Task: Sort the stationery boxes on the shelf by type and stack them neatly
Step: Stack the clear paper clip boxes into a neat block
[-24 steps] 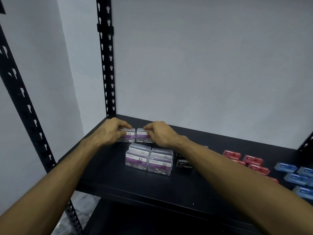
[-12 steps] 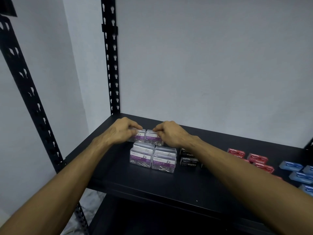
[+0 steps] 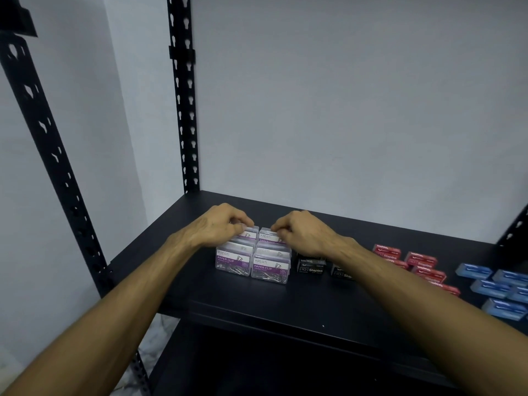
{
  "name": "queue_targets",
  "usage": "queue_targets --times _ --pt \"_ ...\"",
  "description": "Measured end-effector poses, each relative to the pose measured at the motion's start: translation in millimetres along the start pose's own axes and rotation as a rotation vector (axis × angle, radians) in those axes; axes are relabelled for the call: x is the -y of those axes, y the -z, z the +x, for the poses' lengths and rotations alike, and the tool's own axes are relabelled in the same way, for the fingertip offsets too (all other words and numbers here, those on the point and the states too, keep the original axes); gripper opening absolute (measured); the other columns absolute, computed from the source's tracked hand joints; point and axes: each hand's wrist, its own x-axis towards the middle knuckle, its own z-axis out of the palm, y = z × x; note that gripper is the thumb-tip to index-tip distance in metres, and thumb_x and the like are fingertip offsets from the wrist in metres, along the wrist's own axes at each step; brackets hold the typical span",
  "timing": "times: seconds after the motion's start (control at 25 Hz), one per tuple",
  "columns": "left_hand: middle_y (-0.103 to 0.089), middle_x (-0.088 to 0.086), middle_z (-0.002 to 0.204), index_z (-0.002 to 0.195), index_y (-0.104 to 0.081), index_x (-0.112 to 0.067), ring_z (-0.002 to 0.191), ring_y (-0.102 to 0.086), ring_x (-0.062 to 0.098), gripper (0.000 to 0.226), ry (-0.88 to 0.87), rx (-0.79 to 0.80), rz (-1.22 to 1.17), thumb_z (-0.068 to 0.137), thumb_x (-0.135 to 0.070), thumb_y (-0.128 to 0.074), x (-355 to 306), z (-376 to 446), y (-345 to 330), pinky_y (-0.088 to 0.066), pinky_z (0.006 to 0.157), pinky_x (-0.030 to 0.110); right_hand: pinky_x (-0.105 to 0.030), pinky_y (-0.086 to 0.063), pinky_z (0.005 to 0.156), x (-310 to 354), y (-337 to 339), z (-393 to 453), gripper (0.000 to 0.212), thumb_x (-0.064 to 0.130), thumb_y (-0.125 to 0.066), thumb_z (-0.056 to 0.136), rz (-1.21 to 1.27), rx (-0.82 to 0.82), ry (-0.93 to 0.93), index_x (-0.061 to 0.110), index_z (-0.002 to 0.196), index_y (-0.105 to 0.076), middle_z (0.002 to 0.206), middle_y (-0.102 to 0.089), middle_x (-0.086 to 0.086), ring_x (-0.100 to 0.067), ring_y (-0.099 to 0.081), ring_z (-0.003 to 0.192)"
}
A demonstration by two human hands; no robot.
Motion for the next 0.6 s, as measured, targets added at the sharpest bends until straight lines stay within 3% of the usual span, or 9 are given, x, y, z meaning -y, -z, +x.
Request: queue_targets --times 0.28,0.44,0.52,0.6 --pt "-0.068 -0.014 0.099 0.109 -0.072 -0.036 0.09 -0.064 0.004 0.022 -0.013 0.06 0.011 0.096 -0.026 -0.058 -7 -12 4 -0.046 0.07 0.019 -0.032 -0.049 0.098 3 -1 -12 0.035 0.013 -0.045 0.094 -0.001 -0.022 0.001 0.018 0.118 -0.071 0.127 -0.067 0.007 -0.013 -0.062 0.112" --pt "-0.068 -0.009 0.111 0.118 -0.067 -0.034 0.103 -0.063 0.009 0.024 0.001 0.043 -0.013 0.096 -0.037 -0.058 -8 -14 1 -0.052 0.088 0.032 -0.036 -0.051 0.094 3 -1 -16 0.033 0.031 -0.048 0.098 0.008 -0.02 0.003 0.023 0.122 -0.068 0.124 -0.068 0.006 -0.012 -0.063 0.106" --pt "-0.061 -0.007 0.13 0.131 -0.058 -0.035 0.117 -0.057 0.011 0.041 0.018 0.019 -0.045 0.092 -0.049 -0.058 -8 -16 4 -0.047 0.102 0.039 -0.039 -0.047 0.1 1 -1 -17 0.053 0.056 -0.049 0.093 0.035 0.008 -0.016 0.025 0.136 -0.056 0.137 -0.059 0.003 -0.014 -0.058 0.117" --pt "-0.046 -0.008 0.147 0.144 -0.042 -0.038 0.131 -0.046 0.012 0.072 0.028 0.132 -0.018 0.081 -0.058 -0.069 -8 -20 13 -0.039 0.11 0.04 -0.041 -0.04 0.107 1 -1 -19 0.085 0.075 -0.052 0.08 0.024 0.082 -0.01 0.025 0.147 -0.041 0.151 -0.044 0.0 -0.018 -0.047 0.132"
